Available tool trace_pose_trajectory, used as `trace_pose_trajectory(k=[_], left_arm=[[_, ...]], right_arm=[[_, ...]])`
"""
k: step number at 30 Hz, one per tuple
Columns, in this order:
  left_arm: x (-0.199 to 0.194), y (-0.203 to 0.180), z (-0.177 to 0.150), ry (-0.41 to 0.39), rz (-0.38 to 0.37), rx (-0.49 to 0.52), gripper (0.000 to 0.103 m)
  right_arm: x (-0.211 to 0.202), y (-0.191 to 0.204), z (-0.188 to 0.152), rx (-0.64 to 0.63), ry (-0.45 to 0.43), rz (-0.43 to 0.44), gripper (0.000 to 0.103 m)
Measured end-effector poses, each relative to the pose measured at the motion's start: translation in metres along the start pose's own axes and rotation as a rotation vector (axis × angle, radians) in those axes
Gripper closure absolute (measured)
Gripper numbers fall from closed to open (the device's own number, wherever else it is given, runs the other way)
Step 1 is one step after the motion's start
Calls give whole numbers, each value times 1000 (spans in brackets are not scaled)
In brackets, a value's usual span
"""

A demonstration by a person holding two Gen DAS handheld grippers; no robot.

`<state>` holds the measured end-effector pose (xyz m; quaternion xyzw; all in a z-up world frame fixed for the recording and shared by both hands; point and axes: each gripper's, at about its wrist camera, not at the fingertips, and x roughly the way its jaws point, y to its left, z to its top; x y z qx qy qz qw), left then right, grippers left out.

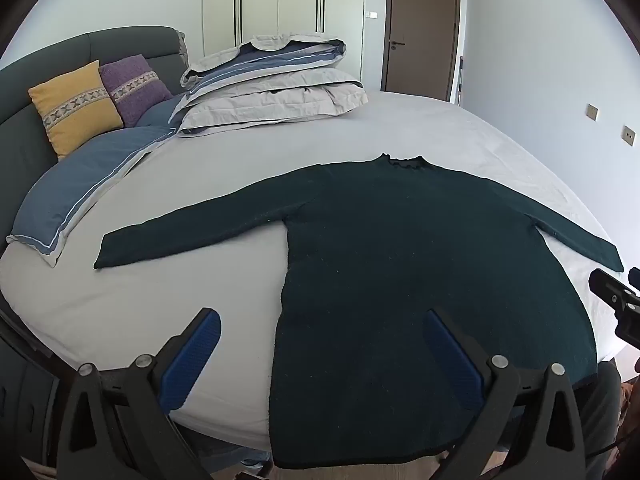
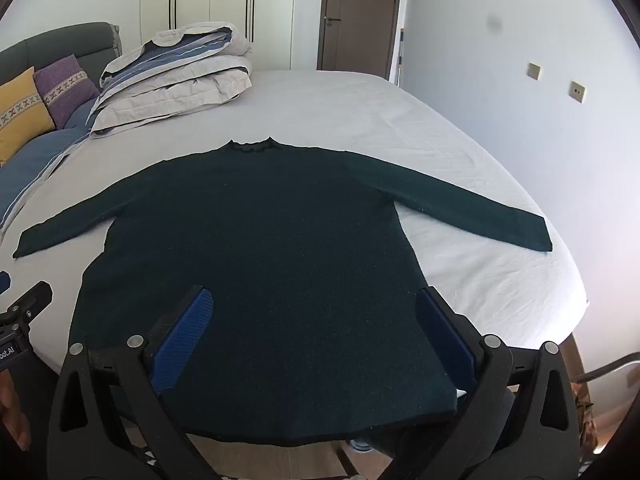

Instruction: Fold small clothes

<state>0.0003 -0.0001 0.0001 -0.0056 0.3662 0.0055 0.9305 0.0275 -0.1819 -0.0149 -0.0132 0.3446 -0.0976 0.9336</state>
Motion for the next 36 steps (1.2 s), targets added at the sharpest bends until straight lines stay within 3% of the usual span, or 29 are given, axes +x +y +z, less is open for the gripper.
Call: trace_pose_trajectory(k=[36], left_arm=[[0, 7, -1, -4, -8, -13, 0]], right_arm=[[4, 5, -4, -11, 15, -6, 0]])
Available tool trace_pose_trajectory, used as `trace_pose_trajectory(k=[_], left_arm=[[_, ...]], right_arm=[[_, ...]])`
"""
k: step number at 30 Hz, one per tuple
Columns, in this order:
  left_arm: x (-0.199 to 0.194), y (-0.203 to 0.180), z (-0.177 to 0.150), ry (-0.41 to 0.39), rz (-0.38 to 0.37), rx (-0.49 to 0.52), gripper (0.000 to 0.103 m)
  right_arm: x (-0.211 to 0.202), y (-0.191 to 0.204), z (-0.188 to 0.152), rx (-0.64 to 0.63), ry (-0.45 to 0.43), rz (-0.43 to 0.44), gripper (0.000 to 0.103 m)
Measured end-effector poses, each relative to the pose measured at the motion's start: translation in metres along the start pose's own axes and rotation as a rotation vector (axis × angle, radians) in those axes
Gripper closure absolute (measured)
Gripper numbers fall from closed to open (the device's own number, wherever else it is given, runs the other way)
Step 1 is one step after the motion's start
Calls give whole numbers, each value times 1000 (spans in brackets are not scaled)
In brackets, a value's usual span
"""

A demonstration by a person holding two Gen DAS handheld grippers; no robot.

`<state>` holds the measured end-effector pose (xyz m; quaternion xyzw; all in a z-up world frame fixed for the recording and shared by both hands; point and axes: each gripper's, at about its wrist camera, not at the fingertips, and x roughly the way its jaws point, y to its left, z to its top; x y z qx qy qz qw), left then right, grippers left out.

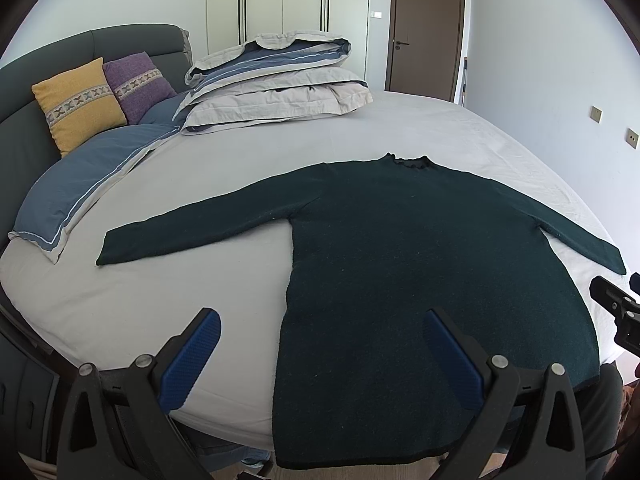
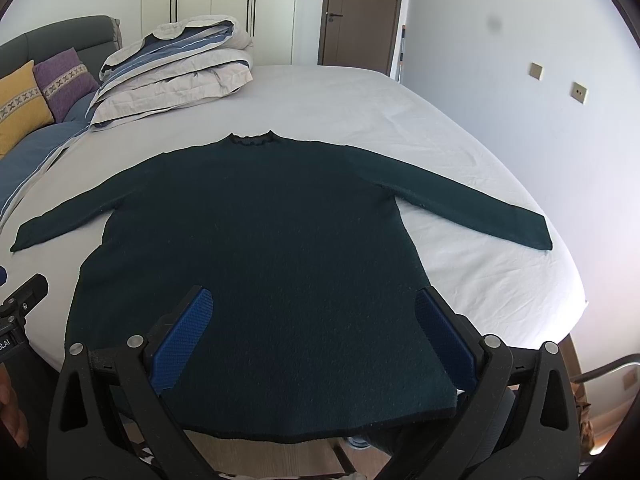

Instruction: Fold small clothes

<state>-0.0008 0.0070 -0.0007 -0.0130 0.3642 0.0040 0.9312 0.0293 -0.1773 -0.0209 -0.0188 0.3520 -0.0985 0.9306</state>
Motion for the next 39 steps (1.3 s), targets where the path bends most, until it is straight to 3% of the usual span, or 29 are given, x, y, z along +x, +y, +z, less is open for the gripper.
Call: trace_pose_trajectory(k=[39], left_arm=[[1, -2, 0, 1, 3, -1, 0]], right_arm=[[2, 2, -2, -3, 4, -2, 0]])
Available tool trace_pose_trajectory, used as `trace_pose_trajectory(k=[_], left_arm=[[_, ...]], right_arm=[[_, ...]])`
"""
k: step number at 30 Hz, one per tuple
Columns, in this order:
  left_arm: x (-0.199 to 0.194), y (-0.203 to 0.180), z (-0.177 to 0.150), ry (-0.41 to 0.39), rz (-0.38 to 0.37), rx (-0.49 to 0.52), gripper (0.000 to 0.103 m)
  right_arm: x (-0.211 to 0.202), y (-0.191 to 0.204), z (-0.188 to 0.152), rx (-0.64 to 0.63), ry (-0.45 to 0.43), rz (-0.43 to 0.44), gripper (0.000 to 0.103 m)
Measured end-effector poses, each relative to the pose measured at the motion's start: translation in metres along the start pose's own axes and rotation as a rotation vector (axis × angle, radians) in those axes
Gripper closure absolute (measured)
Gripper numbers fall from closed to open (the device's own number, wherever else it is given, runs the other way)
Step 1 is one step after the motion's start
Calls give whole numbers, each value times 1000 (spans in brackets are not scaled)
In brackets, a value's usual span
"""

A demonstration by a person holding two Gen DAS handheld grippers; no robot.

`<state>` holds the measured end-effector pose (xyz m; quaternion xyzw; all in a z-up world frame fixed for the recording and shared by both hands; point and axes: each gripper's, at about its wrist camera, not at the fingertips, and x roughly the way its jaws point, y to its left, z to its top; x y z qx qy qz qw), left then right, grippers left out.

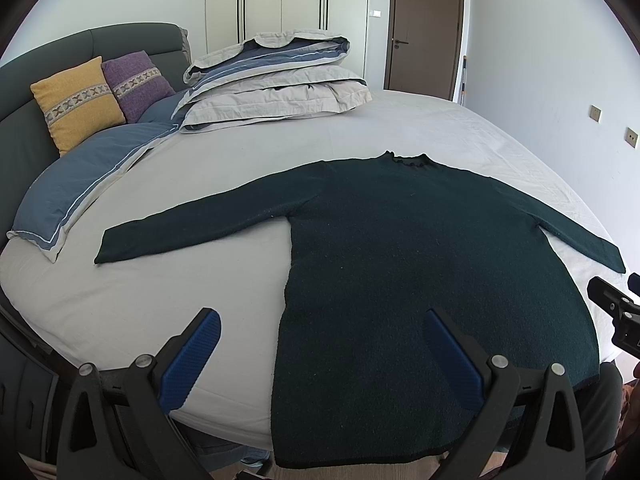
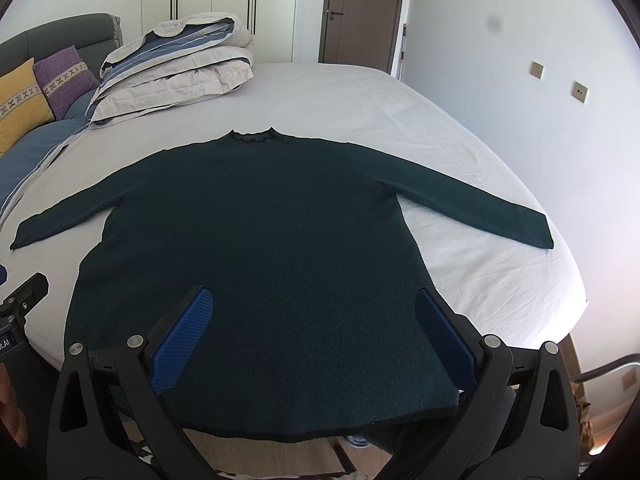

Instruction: Fold small clothes

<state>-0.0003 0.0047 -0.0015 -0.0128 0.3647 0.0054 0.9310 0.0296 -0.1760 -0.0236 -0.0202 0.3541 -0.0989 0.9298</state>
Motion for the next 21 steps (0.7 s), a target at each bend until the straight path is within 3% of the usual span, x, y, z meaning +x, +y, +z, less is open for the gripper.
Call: trace_pose_trajectory(k=[21], left_arm=[[3, 2, -8, 5, -4, -8, 0]], right_arm=[[7, 4, -8, -7, 22, 4, 0]])
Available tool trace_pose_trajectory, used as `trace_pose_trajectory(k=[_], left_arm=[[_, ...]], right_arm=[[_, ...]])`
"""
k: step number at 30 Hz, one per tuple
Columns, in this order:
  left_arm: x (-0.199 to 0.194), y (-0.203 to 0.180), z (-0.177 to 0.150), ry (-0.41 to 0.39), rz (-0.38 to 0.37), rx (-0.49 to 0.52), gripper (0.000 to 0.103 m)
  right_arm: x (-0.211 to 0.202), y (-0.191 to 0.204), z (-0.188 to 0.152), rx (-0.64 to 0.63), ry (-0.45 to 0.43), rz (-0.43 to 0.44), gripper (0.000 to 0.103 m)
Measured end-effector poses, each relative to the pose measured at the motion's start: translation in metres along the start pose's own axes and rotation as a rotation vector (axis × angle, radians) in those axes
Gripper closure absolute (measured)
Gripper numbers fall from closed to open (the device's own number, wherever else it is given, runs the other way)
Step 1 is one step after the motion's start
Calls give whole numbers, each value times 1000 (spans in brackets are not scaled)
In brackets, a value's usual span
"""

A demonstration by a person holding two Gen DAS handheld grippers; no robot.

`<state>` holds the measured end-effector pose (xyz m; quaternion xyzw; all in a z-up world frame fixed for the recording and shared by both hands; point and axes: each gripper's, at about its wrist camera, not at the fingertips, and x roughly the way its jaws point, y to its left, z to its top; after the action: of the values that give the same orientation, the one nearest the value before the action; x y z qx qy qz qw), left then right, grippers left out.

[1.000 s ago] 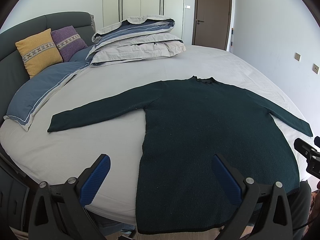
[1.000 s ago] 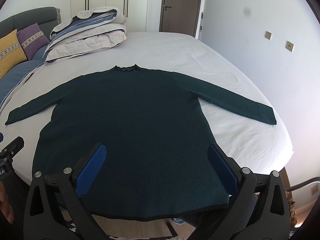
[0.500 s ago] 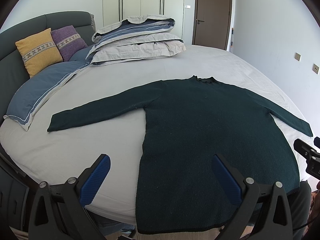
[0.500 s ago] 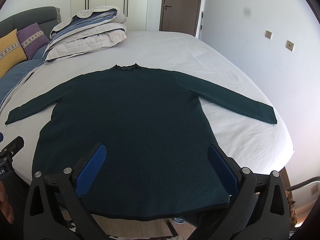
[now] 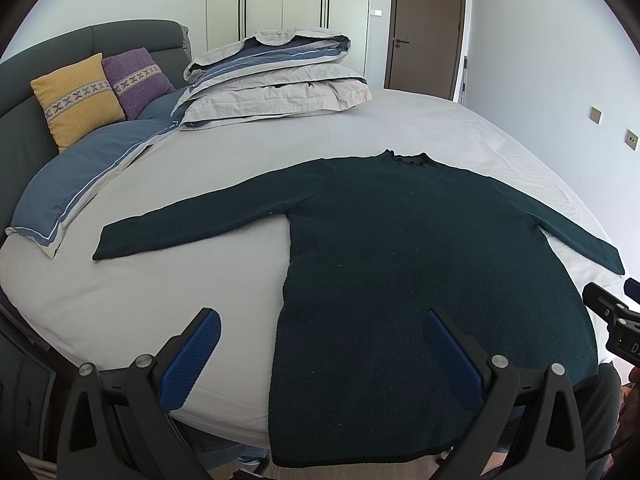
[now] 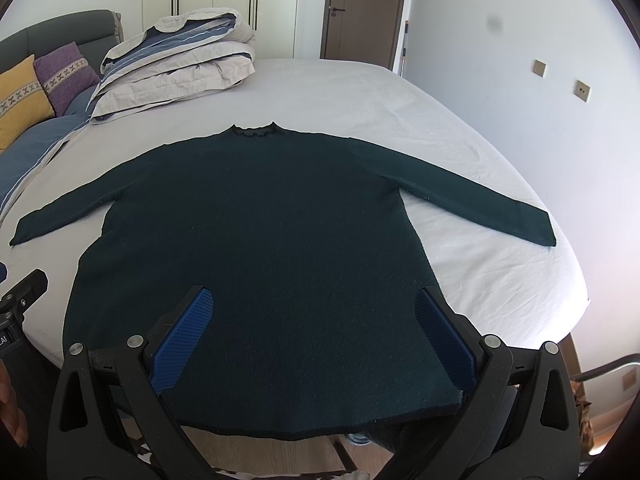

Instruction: Fold small clothes

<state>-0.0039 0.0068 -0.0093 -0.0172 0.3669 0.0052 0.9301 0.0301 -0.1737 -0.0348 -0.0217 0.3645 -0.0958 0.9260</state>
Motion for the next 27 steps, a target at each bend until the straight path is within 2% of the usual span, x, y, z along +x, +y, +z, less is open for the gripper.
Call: trace_pose_trajectory(k=[6, 9, 12, 15, 18, 22, 23, 26, 27], left_arm=[[7, -1, -1, 32, -27, -11, 0], [15, -1, -6, 58, -65, -37, 0], [22, -3, -9, 60, -86, -52, 0], [30, -6, -8, 68, -89, -69, 0], [43, -11, -2, 94, -100, -15, 0], [56, -15, 13, 47, 24, 92, 0], [59, -15, 17, 34, 32, 99, 0], [70, -11, 29, 24, 13, 90, 0], [73, -10, 32, 13, 9, 74, 0]], right_arm=[[12, -11, -2, 30, 15, 5, 0], [24, -34, 0, 88, 26, 2, 0], [39, -73, 6, 155, 20, -26, 0], [61, -134, 14, 263, -9, -54, 0], [88, -214, 16, 428, -38, -64, 0], [125, -324, 3, 722, -41, -61, 2], [134, -348, -2, 790, -43, -51, 2], [164, -410, -17, 954, -19, -51, 13], [174, -431, -24, 1009, -12, -44, 20]])
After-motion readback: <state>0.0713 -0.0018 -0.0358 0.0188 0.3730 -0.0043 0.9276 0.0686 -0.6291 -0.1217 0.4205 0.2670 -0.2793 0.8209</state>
